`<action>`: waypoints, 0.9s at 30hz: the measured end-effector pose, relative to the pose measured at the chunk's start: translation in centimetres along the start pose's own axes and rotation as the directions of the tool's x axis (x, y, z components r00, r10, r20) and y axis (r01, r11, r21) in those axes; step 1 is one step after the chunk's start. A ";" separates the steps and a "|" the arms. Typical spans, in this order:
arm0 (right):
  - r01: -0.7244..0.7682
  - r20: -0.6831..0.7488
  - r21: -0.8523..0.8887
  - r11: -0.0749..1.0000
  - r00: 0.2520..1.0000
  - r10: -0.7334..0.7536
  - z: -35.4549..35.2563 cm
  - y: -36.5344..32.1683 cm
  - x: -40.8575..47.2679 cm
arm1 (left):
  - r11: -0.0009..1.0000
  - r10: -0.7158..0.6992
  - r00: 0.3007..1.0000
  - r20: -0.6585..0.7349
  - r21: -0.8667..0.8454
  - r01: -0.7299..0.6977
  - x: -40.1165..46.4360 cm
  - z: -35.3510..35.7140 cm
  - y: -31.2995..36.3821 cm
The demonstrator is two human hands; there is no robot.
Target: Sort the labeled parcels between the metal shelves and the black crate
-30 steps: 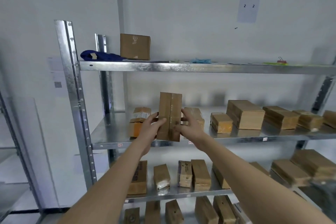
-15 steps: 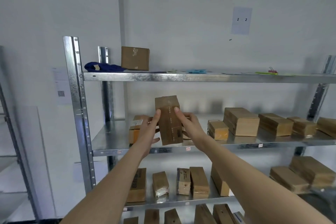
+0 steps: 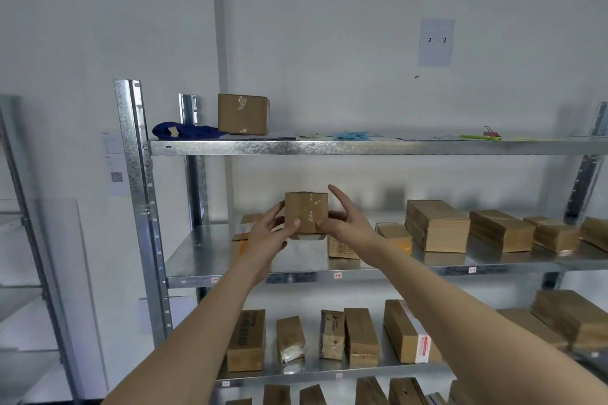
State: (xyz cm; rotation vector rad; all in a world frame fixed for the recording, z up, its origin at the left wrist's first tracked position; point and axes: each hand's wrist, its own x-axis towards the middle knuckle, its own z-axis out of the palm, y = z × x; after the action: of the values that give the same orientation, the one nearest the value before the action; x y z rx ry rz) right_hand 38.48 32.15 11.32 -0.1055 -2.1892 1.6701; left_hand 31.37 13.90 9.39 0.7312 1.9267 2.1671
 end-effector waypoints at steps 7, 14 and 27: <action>0.038 0.001 -0.017 0.999 0.999 -0.038 0.3 0.8 0.0 | 1.000 0.007 1.000 0.007 0.005 -0.007 -0.2 0.0 -0.6; 0.046 -0.088 -0.035 0.998 0.995 -0.049 1.9 2.3 -0.4 | 1.000 0.017 0.997 -0.071 -0.004 -0.017 -1.0 0.5 -1.8; -0.041 0.145 -0.086 0.995 0.988 0.053 7.7 6.8 -2.3 | 0.988 -0.149 0.969 -0.195 0.009 0.154 -4.9 -3.7 -6.1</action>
State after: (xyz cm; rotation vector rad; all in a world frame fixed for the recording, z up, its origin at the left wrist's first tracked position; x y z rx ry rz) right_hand 36.78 26.41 2.60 -0.0580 -2.3832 1.6604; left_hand 32.72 9.50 2.05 0.3725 2.0285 2.1955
